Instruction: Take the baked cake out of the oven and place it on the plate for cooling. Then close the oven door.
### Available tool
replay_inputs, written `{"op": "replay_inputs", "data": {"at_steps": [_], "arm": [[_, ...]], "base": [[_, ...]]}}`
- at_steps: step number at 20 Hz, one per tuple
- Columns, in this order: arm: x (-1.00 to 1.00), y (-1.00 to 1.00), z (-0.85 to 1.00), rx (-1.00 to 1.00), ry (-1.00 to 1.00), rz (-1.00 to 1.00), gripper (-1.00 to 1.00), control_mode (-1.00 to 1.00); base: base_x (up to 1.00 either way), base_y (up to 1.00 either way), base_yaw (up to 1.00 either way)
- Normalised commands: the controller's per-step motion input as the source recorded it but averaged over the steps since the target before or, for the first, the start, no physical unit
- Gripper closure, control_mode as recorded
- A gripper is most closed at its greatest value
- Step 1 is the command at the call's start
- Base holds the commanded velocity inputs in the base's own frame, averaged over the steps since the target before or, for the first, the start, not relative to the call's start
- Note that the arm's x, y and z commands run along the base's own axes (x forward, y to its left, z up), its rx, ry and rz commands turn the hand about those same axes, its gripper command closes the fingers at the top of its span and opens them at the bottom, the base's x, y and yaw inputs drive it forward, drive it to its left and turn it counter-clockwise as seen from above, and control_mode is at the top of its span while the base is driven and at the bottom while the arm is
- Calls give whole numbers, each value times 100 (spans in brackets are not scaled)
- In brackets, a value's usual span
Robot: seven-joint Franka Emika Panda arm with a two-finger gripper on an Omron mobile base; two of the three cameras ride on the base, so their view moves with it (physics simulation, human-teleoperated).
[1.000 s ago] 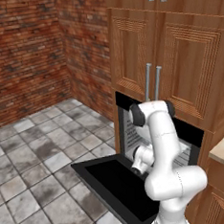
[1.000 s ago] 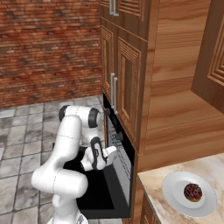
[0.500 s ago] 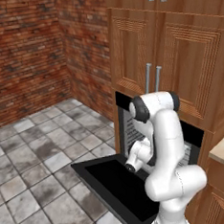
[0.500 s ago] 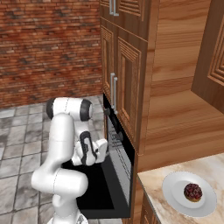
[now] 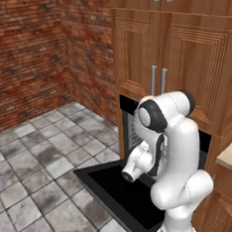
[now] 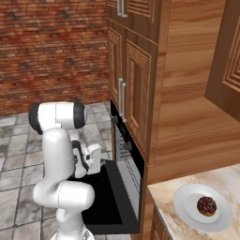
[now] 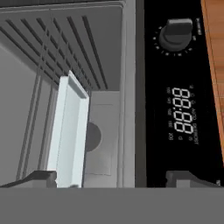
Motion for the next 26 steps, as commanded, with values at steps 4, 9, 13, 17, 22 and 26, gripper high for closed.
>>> {"op": "replay_inputs", "data": {"at_steps": [4,9,13,17,22,26], "arm": [[-67,64,37,-11,0,-2,-100,-100],[-89,59,37,-10,0,-3,-100,-100],[-86,61,49,-11,0,-3,-100,-100],[-81,66,55,-12,0,-4,-100,-100],[-65,67,74,-12,3,-3,-100,-100],[-65,57,80,-12,5,-3,-100,-100]], "base": [[0,0,0],[0,0,0],[0,0,0],[0,0,0],[0,0,0],[0,0,0]]}}
